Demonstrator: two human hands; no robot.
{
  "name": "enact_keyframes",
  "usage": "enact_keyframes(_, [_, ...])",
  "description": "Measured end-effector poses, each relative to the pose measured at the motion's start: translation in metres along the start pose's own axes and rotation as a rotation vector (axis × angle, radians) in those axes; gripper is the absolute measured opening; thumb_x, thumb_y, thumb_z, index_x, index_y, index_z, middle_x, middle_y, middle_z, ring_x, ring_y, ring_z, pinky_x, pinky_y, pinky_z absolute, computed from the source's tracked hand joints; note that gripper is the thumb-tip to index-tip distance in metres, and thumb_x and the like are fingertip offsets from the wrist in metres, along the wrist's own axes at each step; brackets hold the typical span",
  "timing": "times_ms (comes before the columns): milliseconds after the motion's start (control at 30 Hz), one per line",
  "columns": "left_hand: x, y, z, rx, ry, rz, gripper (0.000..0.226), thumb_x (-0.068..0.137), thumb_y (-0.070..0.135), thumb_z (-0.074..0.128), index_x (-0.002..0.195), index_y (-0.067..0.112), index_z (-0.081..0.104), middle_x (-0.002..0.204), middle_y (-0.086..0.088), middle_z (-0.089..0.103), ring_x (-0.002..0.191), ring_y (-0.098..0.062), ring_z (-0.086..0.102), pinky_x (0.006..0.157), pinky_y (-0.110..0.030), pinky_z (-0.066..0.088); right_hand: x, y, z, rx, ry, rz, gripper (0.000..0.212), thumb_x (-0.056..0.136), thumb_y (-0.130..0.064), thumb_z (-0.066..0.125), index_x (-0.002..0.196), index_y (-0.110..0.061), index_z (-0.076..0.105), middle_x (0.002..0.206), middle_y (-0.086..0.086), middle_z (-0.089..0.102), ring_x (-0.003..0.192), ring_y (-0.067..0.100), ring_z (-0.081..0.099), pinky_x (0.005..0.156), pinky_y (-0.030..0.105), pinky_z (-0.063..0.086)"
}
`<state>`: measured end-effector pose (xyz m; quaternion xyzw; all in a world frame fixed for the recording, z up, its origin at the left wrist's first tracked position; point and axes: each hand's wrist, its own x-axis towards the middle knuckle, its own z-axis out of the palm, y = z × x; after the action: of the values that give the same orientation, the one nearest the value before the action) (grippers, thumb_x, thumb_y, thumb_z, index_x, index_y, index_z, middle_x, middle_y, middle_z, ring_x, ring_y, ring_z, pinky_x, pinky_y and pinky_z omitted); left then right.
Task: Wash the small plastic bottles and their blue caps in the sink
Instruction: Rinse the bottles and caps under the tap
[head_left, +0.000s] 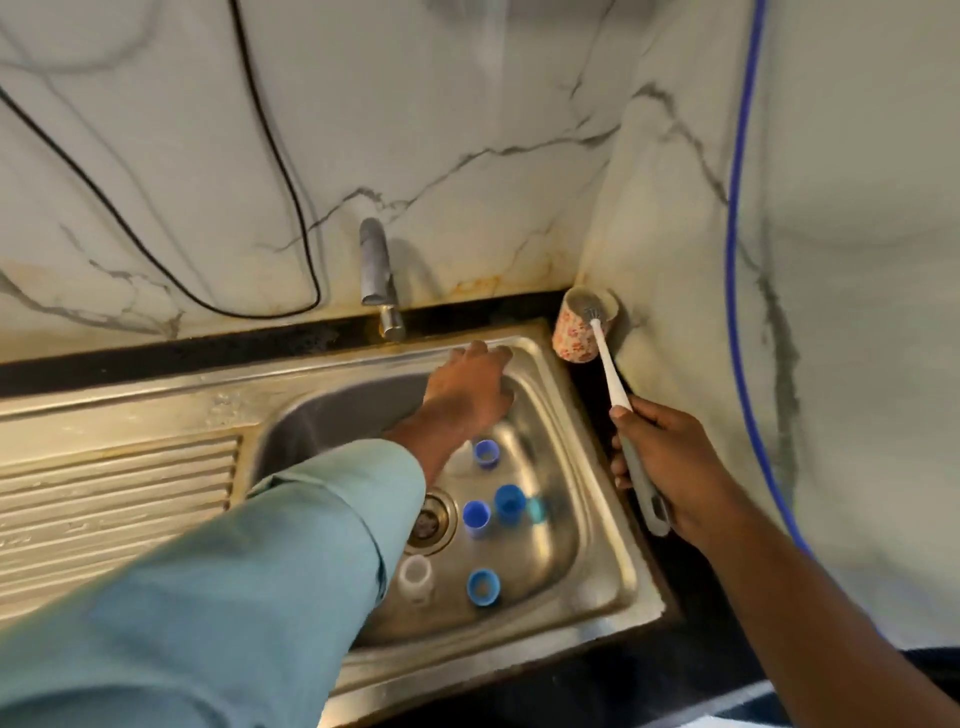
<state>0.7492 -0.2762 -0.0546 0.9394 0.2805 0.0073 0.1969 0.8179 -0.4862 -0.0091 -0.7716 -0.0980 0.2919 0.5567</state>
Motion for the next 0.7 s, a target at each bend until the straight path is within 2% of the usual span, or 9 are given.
enact_keyframes(67, [0.022,0.02,0.002,0.027,0.009,0.03,0.059,0.091,0.036,0.061,0.145,0.028,0.041,0.144,-0.006,0.045,0.132,-0.03,0.044,0.102,-0.043,0.044,0.014,-0.007,-0.01,0.06,0.018,0.032,0.013,0.097,-0.021,0.059,0.102,-0.016,0.069,0.07,0.008,0.059,0.053,0.018,0.053,0.052,0.031,0.048])
enact_keyframes(167, [0.049,0.038,0.009,0.034,0.004,0.04,0.063,0.091,0.03,0.063,0.148,0.029,0.036,0.151,-0.005,0.039,0.137,-0.029,0.04,0.106,-0.041,0.039,0.037,-0.015,-0.017,0.179,-0.014,0.168,0.022,0.096,-0.026,0.059,0.098,-0.006,0.067,0.07,0.01,0.06,0.049,0.015,0.053,0.047,0.029,0.044])
enact_keyframes(300, [0.072,0.049,0.028,0.016,-0.013,-0.01,0.065,0.09,0.019,0.064,0.147,0.029,0.037,0.153,-0.003,0.038,0.14,-0.028,0.037,0.107,-0.043,0.04,0.064,-0.03,-0.018,0.362,-0.143,0.304,0.031,0.097,-0.034,0.056,0.087,-0.006,0.064,0.07,0.009,0.059,0.044,0.011,0.05,0.041,0.024,0.042])
enact_keyframes(400, [0.079,0.05,0.038,0.041,-0.031,-0.042,0.064,0.091,0.019,0.062,0.149,0.029,0.035,0.149,-0.006,0.039,0.137,-0.03,0.038,0.104,-0.045,0.042,0.071,-0.04,-0.017,0.641,-0.244,0.34,0.025,0.1,-0.03,0.05,0.095,-0.008,0.061,0.073,0.007,0.06,0.04,0.006,0.049,0.037,0.017,0.04])
enact_keyframes(500, [0.082,0.051,0.043,0.074,-0.044,-0.061,0.063,0.092,0.024,0.062,0.149,0.028,0.035,0.144,-0.008,0.043,0.132,-0.031,0.042,0.099,-0.045,0.046,0.082,-0.048,-0.013,0.798,-0.273,0.344,0.024,0.1,-0.028,0.049,0.105,-0.006,0.057,0.076,0.01,0.061,0.041,0.006,0.053,0.037,0.017,0.042])
enact_keyframes(567, [0.082,0.052,0.045,0.063,-0.045,-0.068,0.063,0.092,0.027,0.064,0.148,0.029,0.036,0.142,-0.008,0.045,0.13,-0.032,0.044,0.098,-0.045,0.048,0.09,-0.053,-0.008,0.892,-0.258,0.35,0.028,0.1,-0.026,0.05,0.117,-0.005,0.056,0.084,0.015,0.061,0.047,0.008,0.058,0.038,0.017,0.044])
enact_keyframes(600, [0.082,0.053,0.044,0.057,-0.043,-0.073,0.063,0.091,0.028,0.064,0.148,0.029,0.036,0.142,-0.008,0.045,0.13,-0.031,0.044,0.098,-0.045,0.048,0.095,-0.056,-0.006,0.967,-0.253,0.348,0.032,0.099,-0.024,0.052,0.123,-0.004,0.055,0.092,0.018,0.062,0.056,0.012,0.063,0.039,0.017,0.046])
enact_keyframes(667, [0.081,0.052,0.043,0.045,-0.045,-0.084,0.062,0.091,0.031,0.064,0.147,0.03,0.037,0.142,-0.007,0.044,0.13,-0.03,0.044,0.099,-0.045,0.047,0.103,-0.062,-0.004,1.185,-0.24,0.343,0.042,0.097,-0.025,0.057,0.131,-0.001,0.052,0.112,0.026,0.059,0.077,0.028,0.069,0.043,0.02,0.052])
enact_keyframes(700, [0.08,0.05,0.041,0.034,-0.035,-0.099,0.061,0.091,0.031,0.063,0.147,0.03,0.038,0.142,-0.006,0.045,0.131,-0.03,0.043,0.099,-0.044,0.047,0.107,-0.067,-0.003,1.307,-0.257,0.335,0.047,0.098,-0.028,0.056,0.135,0.0,0.048,0.12,0.027,0.058,0.078,0.033,0.07,0.044,0.023,0.054])
